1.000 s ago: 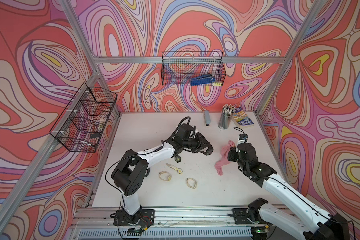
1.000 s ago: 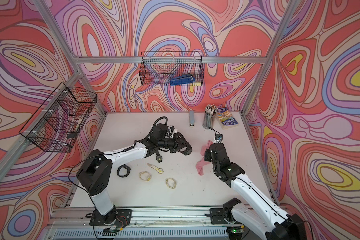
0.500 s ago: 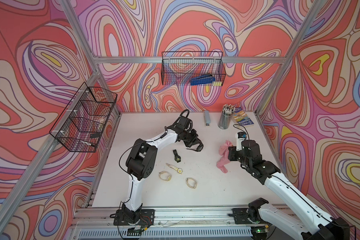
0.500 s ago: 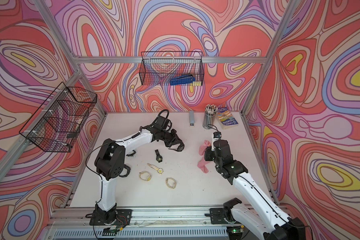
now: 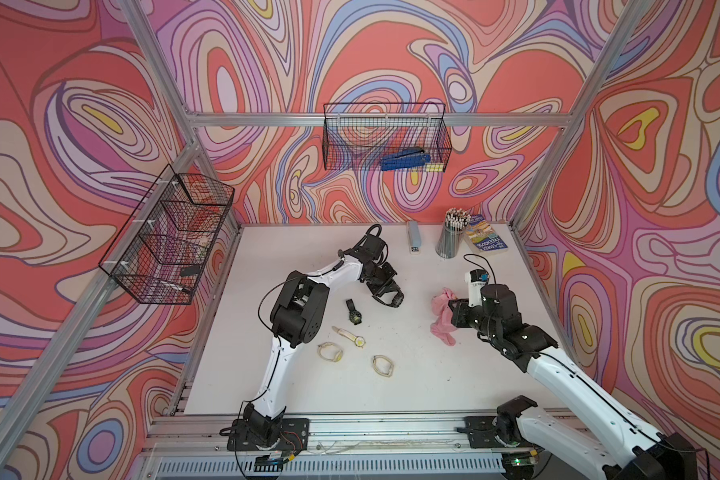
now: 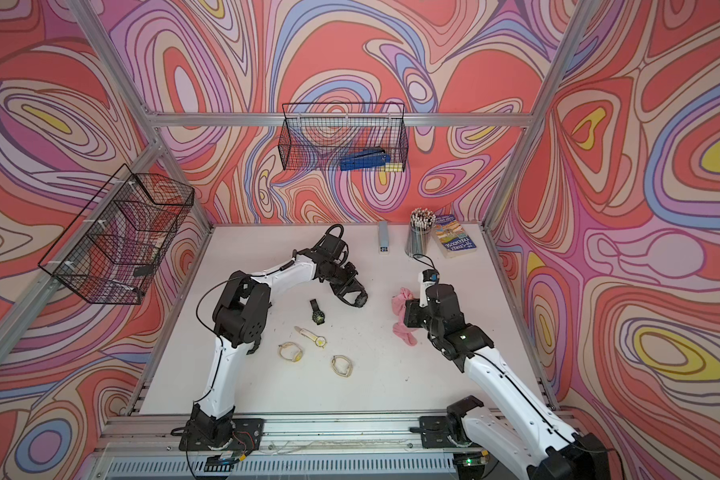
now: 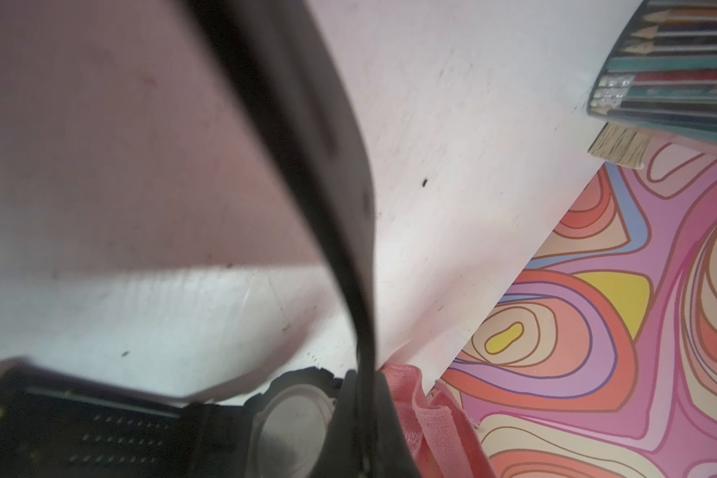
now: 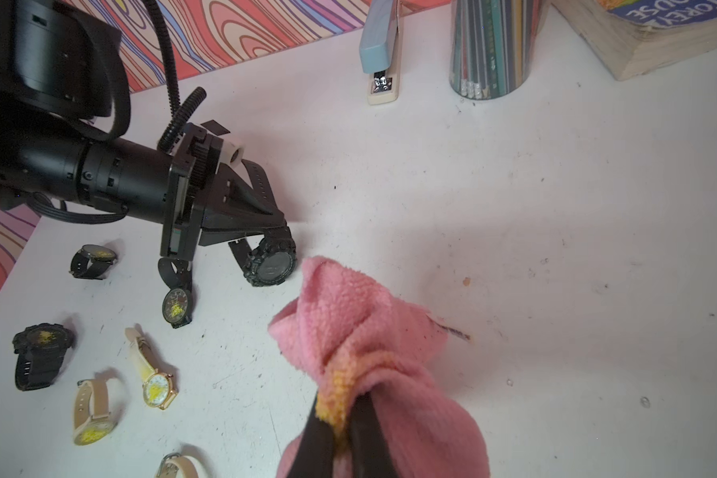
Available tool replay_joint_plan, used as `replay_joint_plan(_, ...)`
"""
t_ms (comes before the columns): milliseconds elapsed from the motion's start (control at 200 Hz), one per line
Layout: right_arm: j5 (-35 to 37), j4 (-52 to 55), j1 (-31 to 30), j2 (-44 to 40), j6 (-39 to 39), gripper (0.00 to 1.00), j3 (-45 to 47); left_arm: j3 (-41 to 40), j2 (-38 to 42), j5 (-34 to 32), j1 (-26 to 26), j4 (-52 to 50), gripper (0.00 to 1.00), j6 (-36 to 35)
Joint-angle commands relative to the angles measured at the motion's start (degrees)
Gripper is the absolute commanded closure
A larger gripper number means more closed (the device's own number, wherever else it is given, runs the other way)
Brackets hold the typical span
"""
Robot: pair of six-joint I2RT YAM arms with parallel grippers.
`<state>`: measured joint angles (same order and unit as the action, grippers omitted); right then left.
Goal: Wipe the watch dial
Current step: Place the watch at the center of the board, then pick up the watch at the center of the board.
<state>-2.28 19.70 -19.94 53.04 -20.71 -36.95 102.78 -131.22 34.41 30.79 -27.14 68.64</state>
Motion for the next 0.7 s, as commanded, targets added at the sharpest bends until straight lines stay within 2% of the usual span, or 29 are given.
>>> replay_joint_plan(0, -1.9, -1.8, 0.2, 0.0, -1.7, 1.0, 0.0, 3.1, -3.8, -2.7, -0.6, -3.6, 0.91, 0.2)
replay_joint_plan(120, -1.5, -0.3, 0.2, -0.8, -2.0, 1.0, -0.1, 4.3, -4.4, -3.1, -0.6, -4.5, 0.69, -0.4)
replay_joint_plan(205, -0.8, 0.9, 0.2, -1.4, -1.9, 1.0, -0.4, 4.3, -3.1, -4.6, -0.6, -5.4, 0.5, -1.5)
replay_joint_plan(441, 1.1, 4.6, 0.2, -1.7, -0.5, 1.0, -2.1, 2.2, 4.6, -9.4, -0.6, -7.0, 0.22, -7.1)
replay_joint_plan(561, 1.9, 5.9, 0.2, -1.8, 0.3, 1.0, -2.7, -3.7, 11.6, -11.6, -0.6, -6.0, 0.16, -10.9)
replay_joint_plan(691, 1.4, 6.0, 0.2, -1.8, 0.4, 1.0, -2.8, -12.9, 20.8, -14.5, -0.9, -5.6, 0.15, -18.3)
